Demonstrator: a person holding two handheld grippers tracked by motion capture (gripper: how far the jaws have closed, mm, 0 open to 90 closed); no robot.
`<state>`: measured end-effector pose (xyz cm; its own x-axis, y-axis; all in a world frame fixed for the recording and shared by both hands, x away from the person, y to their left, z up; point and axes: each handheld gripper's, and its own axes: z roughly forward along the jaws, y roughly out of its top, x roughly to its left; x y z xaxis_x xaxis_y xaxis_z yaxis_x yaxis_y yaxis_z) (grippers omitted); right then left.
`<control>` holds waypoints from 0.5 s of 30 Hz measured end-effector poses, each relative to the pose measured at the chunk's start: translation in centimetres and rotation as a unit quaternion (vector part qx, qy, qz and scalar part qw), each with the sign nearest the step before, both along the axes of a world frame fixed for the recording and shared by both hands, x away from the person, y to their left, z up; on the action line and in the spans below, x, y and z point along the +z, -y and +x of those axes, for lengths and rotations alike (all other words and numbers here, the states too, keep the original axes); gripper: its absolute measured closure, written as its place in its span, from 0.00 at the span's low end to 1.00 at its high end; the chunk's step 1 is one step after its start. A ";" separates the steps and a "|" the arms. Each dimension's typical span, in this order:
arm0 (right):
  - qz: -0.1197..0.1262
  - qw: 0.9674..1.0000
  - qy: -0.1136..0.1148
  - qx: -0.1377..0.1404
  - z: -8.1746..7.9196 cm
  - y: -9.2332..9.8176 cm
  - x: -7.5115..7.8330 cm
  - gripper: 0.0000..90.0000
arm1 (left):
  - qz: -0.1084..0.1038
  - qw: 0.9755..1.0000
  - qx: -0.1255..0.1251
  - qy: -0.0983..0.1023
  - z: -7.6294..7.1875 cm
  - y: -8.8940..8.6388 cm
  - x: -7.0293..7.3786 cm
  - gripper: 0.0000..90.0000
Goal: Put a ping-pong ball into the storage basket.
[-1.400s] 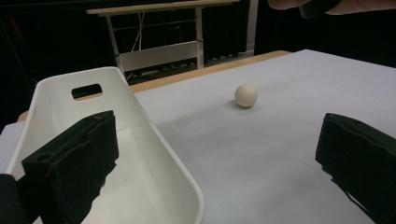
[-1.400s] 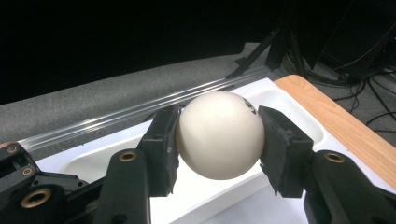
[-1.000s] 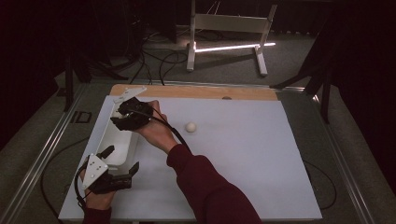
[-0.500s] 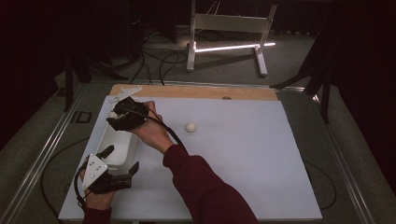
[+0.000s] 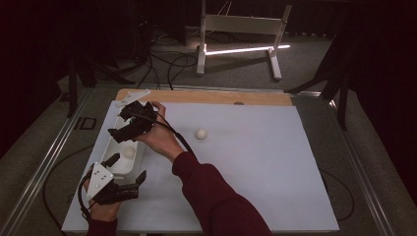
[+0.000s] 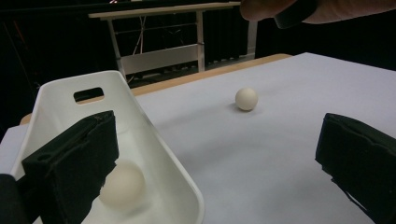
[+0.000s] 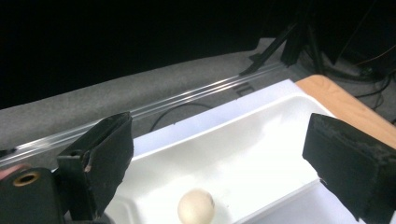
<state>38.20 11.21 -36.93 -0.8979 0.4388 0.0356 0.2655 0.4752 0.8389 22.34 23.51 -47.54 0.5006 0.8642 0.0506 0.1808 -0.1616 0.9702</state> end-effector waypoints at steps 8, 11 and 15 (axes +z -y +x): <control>0.002 1.000 -0.003 0.000 0.1 1.0 0.2 0.08 | 0.001 1.000 0.001 0.000 0.0 0.0 0.0 0.00; 0.004 1.000 -0.003 -0.001 0.2 1.3 0.3 0.08 | 0.001 1.000 0.001 -0.001 0.0 0.0 0.0 0.00; 0.003 1.000 0.000 0.000 0.1 1.7 0.3 0.08 | 0.002 1.000 0.000 -0.001 0.0 0.1 0.0 0.00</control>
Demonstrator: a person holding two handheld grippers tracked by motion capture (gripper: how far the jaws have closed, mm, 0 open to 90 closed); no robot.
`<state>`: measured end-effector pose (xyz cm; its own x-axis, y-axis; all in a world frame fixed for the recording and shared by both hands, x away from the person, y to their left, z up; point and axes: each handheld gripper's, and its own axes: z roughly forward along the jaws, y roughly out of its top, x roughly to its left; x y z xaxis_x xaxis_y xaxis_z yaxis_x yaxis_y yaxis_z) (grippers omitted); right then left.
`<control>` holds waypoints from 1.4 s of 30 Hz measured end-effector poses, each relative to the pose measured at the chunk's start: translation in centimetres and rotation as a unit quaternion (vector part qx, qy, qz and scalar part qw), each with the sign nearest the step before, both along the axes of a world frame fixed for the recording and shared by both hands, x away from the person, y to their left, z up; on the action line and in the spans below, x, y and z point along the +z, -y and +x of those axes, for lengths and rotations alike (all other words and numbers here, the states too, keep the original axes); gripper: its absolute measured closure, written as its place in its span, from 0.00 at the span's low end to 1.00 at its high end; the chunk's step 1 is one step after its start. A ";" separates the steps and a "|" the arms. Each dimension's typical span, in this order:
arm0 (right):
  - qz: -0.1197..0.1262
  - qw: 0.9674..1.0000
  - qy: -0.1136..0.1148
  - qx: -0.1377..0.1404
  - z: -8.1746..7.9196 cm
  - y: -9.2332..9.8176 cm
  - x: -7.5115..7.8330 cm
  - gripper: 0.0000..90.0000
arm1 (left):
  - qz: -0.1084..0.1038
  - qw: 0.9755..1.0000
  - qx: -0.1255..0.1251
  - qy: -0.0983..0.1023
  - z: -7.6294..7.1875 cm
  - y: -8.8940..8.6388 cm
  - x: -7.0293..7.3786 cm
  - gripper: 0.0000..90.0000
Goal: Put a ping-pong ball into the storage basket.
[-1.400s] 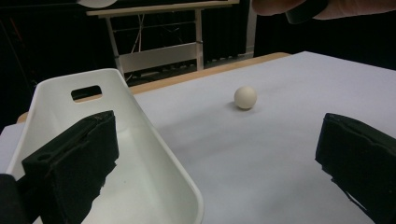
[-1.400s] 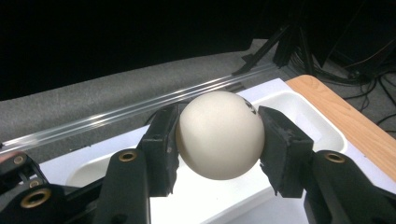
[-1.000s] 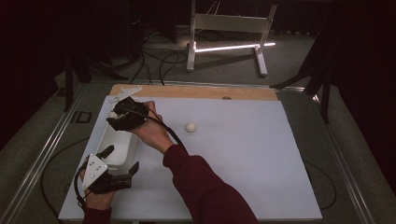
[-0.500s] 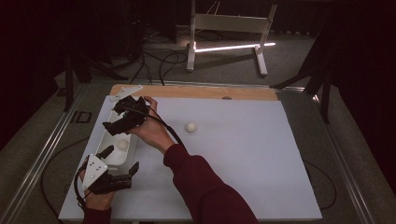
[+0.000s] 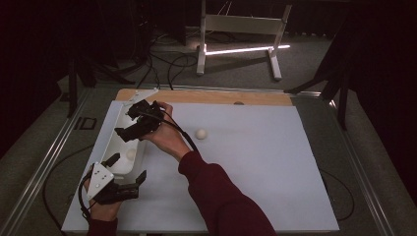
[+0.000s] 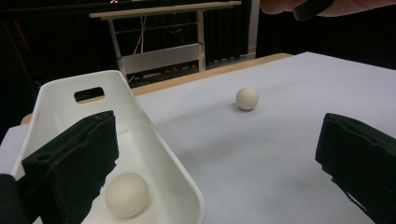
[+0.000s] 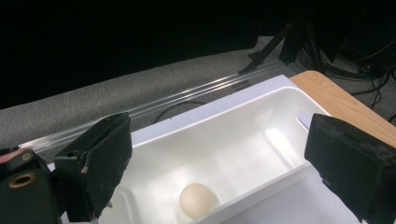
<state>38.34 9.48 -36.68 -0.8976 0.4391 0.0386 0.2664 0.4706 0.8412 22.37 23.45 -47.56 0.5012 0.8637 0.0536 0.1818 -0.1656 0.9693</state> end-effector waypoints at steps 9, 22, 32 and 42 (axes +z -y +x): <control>-0.001 1.000 -0.003 -0.011 0.5 1.2 0.0 0.08 | 0.003 1.000 -0.001 0.000 0.1 0.2 0.0 0.00; 0.002 1.000 -0.001 -0.023 1.0 2.7 0.0 0.08 | 0.005 1.000 -0.002 0.000 0.2 0.3 0.0 0.00; 0.000 1.000 -0.005 -0.024 1.3 3.6 0.1 0.08 | 0.006 1.000 -0.004 0.001 0.2 0.4 0.0 0.00; -0.008 1.000 -0.004 -0.028 1.7 4.5 0.0 0.08 | 0.006 1.000 -0.004 0.000 0.2 0.4 0.0 0.00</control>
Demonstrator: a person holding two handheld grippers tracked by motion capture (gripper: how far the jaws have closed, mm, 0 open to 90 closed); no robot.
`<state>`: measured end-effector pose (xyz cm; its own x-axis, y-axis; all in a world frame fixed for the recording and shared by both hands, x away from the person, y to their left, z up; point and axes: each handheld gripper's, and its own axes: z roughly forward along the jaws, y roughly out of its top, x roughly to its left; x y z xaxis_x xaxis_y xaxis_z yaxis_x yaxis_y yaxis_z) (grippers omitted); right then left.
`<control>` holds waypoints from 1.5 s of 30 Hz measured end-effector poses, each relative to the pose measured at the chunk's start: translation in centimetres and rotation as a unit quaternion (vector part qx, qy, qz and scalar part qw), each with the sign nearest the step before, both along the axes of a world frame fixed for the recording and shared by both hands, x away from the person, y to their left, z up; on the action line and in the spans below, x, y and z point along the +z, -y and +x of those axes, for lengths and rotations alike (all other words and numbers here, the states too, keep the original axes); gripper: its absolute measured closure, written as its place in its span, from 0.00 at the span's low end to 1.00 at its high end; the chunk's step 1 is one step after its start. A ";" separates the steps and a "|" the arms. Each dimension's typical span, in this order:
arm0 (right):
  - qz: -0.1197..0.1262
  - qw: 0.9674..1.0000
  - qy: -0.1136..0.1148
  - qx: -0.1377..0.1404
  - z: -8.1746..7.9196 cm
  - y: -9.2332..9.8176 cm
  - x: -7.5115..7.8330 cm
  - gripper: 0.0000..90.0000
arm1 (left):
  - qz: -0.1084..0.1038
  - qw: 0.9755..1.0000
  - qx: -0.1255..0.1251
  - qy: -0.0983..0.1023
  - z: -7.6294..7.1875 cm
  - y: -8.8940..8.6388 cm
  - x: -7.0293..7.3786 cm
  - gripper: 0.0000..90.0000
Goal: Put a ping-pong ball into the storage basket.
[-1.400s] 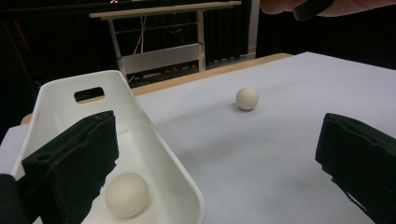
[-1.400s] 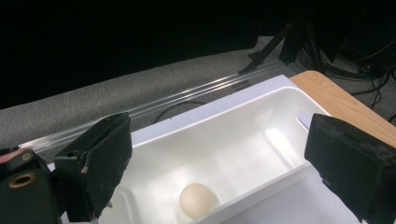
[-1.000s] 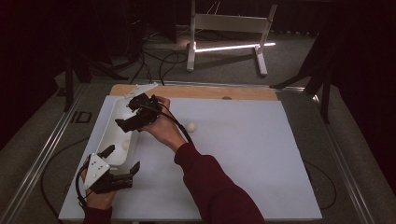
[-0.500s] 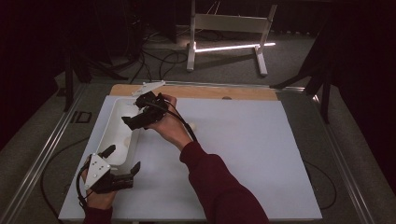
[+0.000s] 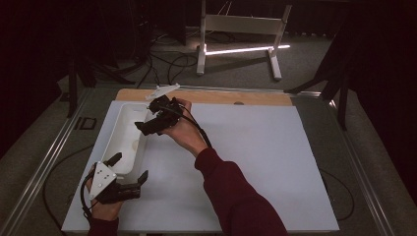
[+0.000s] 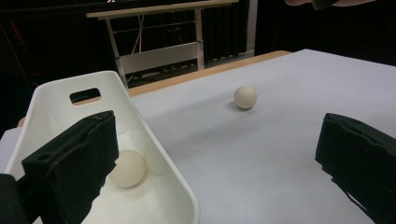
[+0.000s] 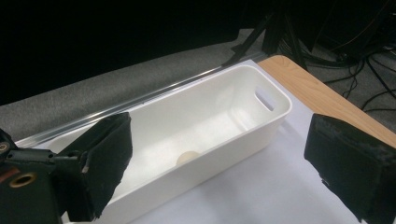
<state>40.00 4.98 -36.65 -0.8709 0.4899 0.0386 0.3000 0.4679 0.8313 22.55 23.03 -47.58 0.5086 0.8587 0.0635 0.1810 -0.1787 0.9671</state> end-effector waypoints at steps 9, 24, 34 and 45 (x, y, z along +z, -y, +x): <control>-0.003 1.000 -0.003 -0.009 0.3 1.0 0.0 0.08 | 0.000 1.000 0.001 0.000 0.0 -0.1 0.0 0.00; -0.013 1.000 -0.007 -0.009 0.8 1.9 -0.3 0.08 | 0.001 1.000 0.003 0.000 0.0 -0.1 0.0 0.00; -0.013 1.000 -0.007 -0.020 1.2 2.7 -0.5 0.08 | 0.001 1.000 0.003 0.001 0.0 -0.1 0.0 0.00; -0.015 0.999 -0.009 -0.029 1.6 3.2 -0.8 0.08 | 0.001 1.000 0.003 0.001 -0.1 -0.2 0.0 0.00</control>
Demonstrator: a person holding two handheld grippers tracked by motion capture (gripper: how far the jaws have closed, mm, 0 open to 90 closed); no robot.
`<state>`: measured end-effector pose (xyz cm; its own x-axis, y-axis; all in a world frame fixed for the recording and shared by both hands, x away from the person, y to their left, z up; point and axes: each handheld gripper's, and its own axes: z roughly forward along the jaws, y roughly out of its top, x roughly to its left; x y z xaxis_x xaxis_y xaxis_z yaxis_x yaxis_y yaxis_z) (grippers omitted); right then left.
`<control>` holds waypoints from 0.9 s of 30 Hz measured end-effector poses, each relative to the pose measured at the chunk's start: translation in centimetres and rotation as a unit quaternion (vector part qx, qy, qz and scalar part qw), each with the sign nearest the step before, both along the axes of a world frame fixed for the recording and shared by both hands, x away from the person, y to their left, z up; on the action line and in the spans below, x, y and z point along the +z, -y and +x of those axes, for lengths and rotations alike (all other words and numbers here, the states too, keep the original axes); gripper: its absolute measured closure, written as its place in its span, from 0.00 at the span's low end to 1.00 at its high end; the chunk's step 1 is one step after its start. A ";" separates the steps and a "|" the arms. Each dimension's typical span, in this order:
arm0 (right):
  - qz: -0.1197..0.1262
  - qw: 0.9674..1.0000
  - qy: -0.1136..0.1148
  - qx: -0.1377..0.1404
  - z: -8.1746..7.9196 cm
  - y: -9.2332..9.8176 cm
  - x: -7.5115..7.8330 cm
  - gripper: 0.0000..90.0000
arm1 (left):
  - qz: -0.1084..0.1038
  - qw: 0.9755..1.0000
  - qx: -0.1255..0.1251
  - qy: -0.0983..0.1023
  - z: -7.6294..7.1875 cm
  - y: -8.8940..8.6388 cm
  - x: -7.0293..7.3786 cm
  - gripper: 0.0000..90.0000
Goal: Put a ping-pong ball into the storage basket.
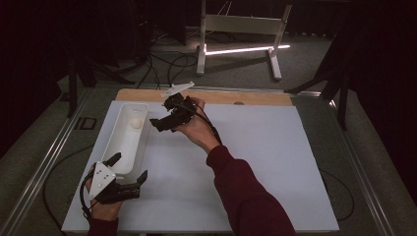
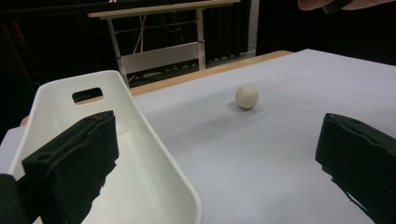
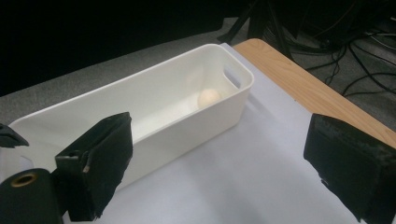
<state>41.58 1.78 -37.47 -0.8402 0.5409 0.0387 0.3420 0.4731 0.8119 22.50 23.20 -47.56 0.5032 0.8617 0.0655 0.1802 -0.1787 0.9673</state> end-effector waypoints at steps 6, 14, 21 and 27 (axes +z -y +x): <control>-0.004 1.000 -0.005 -0.007 0.3 0.4 -0.5 0.09 | 0.000 1.000 0.000 0.000 0.0 0.0 0.0 0.00; -0.006 1.000 -0.010 -0.019 0.8 1.3 -1.2 0.08 | -0.001 1.000 0.000 0.000 0.0 0.0 0.0 0.00; -0.006 1.000 -0.010 -0.023 1.0 1.8 -1.5 0.08 | -0.002 1.000 0.000 0.001 0.0 0.1 0.0 0.00; -0.006 1.000 -0.011 -0.028 1.2 2.2 -1.8 0.09 | -0.001 1.000 0.000 0.001 0.0 0.0 0.0 0.00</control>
<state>42.75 -0.37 -39.32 -0.8073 0.5880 0.0503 0.3868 0.4629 0.7976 22.48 23.16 -47.53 0.5030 0.8619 0.0647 0.1782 -0.1766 0.9680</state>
